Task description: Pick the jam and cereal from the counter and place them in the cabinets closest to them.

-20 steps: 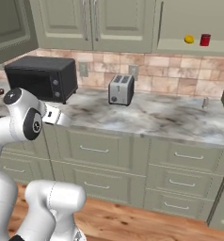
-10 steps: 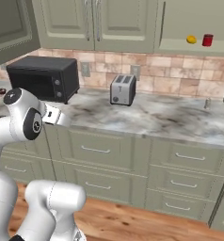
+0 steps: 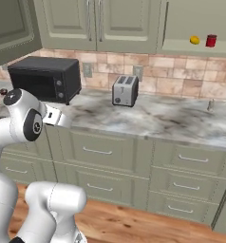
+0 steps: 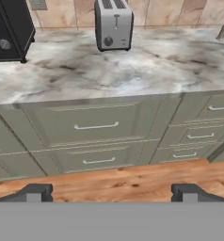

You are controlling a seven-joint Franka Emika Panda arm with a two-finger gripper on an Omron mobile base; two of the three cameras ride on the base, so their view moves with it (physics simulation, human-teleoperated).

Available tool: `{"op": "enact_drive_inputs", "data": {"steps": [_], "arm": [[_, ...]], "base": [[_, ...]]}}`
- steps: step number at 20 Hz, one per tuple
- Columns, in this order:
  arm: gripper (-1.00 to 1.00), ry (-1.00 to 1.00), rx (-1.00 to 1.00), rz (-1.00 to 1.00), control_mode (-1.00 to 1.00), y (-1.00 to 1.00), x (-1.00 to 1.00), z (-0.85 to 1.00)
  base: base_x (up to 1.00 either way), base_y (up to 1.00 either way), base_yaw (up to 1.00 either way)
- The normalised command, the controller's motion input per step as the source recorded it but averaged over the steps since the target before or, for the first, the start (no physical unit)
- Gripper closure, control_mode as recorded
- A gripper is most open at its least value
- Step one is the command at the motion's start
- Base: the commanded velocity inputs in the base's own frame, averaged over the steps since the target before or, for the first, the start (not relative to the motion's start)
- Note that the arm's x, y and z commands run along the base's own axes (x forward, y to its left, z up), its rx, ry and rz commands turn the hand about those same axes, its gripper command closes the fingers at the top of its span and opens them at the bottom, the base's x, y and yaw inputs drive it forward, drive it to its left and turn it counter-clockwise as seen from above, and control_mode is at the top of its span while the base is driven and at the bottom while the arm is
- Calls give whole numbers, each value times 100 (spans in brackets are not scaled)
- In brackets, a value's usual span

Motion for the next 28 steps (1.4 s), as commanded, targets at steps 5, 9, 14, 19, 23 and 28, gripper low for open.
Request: {"op": "enact_drive_inputs", "data": {"steps": [5,9,14,19,23,28], "arm": [[-100,0,0,0,100,0,0,0],[-100,0,0,0,100,0,0,0],[-100,0,0,0,100,0,0,0],[-100,0,0,0,100,0,0,0],[-100,0,0,0,100,0,0,0],[-100,0,0,0,100,0,0,0]], "base": [[-11,4,2],[-28,89,2],[-24,100,0],[-23,100,0],[-5,15,-2],[3,-16,-37]]}}
